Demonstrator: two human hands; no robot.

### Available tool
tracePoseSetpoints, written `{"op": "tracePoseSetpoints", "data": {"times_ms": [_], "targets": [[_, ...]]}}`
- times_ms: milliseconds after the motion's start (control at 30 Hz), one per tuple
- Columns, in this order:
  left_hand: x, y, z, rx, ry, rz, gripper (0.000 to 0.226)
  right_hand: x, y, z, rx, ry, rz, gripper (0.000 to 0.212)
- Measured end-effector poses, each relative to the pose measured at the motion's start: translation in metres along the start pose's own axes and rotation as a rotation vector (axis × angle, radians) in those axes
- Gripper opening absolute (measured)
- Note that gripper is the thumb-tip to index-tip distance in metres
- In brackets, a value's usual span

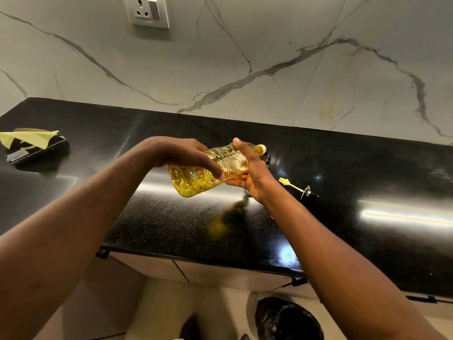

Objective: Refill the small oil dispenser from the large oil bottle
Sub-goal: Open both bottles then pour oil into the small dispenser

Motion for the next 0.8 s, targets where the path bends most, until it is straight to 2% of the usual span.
{"op": "tracePoseSetpoints", "data": {"times_ms": [133, 633, 800], "targets": [[-0.0008, -0.0008, -0.0013, -0.004, -0.008, -0.013, 0.093, -0.0008, 0.0002, 0.0002, 0.002, 0.004, -0.004, 0.070], [0.0009, -0.0013, -0.0028, 0.005, -0.007, -0.023, 0.095, -0.0005, -0.0003, 0.0015, 0.004, -0.011, -0.003, 0.066], [0.0011, -0.0016, -0.0010, 0.007, 0.000, -0.016, 0.089, -0.0007, 0.0008, 0.0035, 0.003, -0.004, -0.012, 0.072]]}}
Point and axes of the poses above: each hand's wrist, its own z-axis towards the middle knuckle, its own x-axis out of the back of the hand, y = z × x, the point moved 2 cm from there along z, towards the middle knuckle, and after that the axes turned 7 degrees about -z, right-handed, at the moved point
